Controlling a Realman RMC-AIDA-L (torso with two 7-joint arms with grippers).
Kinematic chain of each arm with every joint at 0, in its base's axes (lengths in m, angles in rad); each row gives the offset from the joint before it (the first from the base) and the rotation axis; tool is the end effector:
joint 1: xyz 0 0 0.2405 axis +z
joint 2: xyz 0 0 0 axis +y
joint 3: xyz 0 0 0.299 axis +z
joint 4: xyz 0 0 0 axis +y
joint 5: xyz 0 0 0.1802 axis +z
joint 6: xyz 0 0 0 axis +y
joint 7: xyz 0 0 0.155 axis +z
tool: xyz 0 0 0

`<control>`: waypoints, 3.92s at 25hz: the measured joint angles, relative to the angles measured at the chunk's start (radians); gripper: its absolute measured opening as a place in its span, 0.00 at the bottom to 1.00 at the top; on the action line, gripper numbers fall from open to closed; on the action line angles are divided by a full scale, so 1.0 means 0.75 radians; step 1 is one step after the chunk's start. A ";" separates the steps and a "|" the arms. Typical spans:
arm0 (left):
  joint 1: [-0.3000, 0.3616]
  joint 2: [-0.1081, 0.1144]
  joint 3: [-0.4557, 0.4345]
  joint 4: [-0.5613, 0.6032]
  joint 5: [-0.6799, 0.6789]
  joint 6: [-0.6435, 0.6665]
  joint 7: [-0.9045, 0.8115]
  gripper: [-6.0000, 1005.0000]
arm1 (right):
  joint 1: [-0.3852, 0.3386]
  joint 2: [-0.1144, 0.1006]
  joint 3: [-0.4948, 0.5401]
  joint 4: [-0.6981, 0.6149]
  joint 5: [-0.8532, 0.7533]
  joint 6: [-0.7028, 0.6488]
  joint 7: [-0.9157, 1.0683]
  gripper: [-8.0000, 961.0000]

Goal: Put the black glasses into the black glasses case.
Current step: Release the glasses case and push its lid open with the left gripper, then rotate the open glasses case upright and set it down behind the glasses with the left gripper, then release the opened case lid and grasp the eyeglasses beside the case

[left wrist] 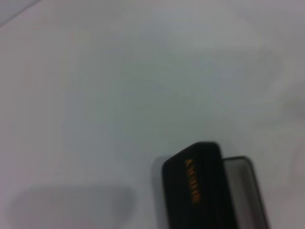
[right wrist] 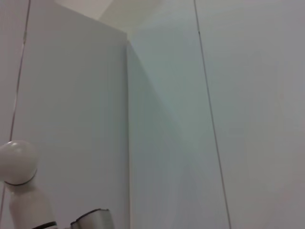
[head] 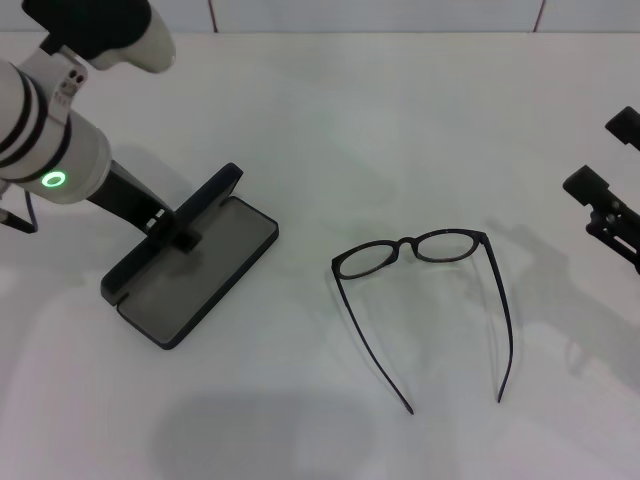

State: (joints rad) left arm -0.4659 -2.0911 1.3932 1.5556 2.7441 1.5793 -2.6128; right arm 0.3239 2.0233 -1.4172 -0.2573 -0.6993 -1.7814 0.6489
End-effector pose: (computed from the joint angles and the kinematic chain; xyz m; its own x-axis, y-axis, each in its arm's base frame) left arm -0.2494 0.3319 -0.0047 0.6927 0.6985 -0.1797 0.4968 -0.6428 -0.5831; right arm 0.2693 0.2623 -0.0059 0.4518 0.1867 -0.8724 -0.4114 -0.8241 -0.3894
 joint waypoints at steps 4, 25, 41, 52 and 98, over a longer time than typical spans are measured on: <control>-0.002 0.000 0.093 0.001 0.096 -0.018 -0.060 0.60 | 0.001 0.000 0.000 0.012 0.019 0.006 0.000 0.79; -0.026 0.003 0.211 0.162 0.118 -0.002 -0.062 0.21 | -0.009 0.004 -0.009 0.034 0.015 0.007 0.000 0.79; -0.134 -0.001 0.582 -0.069 0.119 -0.657 0.294 0.21 | 0.063 0.006 -0.470 0.014 0.004 -0.056 0.054 0.79; -0.215 -0.006 0.723 -0.307 0.120 -0.845 0.407 0.22 | 0.061 0.006 -0.469 0.017 0.014 -0.045 0.083 0.78; 0.089 -0.006 0.618 0.222 0.076 -0.778 0.331 0.52 | 0.095 -0.071 -0.441 0.012 0.007 0.005 0.150 0.78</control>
State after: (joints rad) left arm -0.3993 -2.0957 1.8563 1.7220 2.8012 0.9955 -2.3646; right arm 0.3954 1.9699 -1.7482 -0.2486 -0.6939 -1.7778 0.7615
